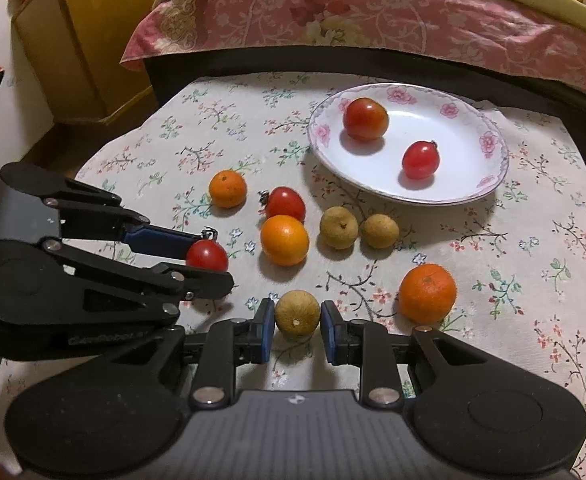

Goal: Organize fruits
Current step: 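Carry the cherry tomato and tan fruit over to the white plate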

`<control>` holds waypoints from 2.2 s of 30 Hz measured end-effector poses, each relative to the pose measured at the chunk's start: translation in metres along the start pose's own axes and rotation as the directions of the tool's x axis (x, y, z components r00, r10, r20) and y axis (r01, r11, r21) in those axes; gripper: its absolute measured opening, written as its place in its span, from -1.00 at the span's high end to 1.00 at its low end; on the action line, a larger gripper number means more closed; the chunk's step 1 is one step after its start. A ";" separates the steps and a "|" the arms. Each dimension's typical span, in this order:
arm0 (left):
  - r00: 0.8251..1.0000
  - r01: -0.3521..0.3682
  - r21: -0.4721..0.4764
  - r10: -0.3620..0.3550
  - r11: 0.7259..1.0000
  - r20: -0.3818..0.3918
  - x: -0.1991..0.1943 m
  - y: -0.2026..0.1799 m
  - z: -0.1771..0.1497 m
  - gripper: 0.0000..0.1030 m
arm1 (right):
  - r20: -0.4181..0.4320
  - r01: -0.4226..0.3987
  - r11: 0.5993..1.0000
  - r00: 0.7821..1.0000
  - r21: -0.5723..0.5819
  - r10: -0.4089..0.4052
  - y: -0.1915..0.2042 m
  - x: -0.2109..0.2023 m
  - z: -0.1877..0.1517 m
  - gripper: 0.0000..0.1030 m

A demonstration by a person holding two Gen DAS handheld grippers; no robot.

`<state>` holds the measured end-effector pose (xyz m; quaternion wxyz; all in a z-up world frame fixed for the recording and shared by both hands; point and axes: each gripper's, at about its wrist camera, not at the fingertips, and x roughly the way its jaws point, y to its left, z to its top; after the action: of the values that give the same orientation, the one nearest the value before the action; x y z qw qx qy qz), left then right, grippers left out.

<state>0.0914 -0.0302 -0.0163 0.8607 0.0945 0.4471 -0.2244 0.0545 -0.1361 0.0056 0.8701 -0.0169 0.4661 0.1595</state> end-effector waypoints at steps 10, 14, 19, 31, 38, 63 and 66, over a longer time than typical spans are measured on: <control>0.999 0.003 -0.008 -0.003 1.000 0.046 -0.004 -0.002 0.015 0.31 | 0.032 0.007 1.000 0.999 0.025 -0.008 -0.005 -0.008 0.008 0.51; 0.997 0.004 -0.005 -0.004 1.000 0.074 -0.008 -0.003 0.023 0.26 | 0.064 0.013 0.999 0.998 0.049 -0.016 -0.012 -0.014 0.015 0.51; 0.998 -0.007 -0.013 0.008 1.000 0.065 -0.007 0.003 0.018 0.24 | 0.078 0.028 0.997 0.996 0.068 -0.033 -0.019 -0.018 0.017 0.51; 1.000 0.008 -0.003 -0.008 1.000 0.024 -0.002 0.007 -0.001 0.03 | 0.051 0.026 0.997 0.998 0.070 -0.030 -0.019 -0.012 0.013 0.51; 1.000 0.005 0.028 -0.005 1.000 -0.003 0.008 -0.002 -0.006 0.07 | 0.048 0.029 0.997 0.998 0.073 -0.033 -0.020 -0.012 0.012 0.51; 0.998 0.014 -0.016 -0.013 1.000 0.061 0.000 0.000 0.012 0.30 | 0.071 0.034 0.995 0.997 0.091 -0.041 -0.026 -0.015 0.017 0.51; 0.997 0.009 -0.017 -0.008 1.000 0.081 -0.001 0.000 0.021 0.30 | 0.084 0.028 0.994 0.996 0.108 -0.037 -0.030 -0.016 0.022 0.51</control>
<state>0.1061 -0.0379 -0.0037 0.8780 0.0759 0.4142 -0.2278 0.0729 -0.1653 0.0273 0.8914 0.0290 0.4359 0.1208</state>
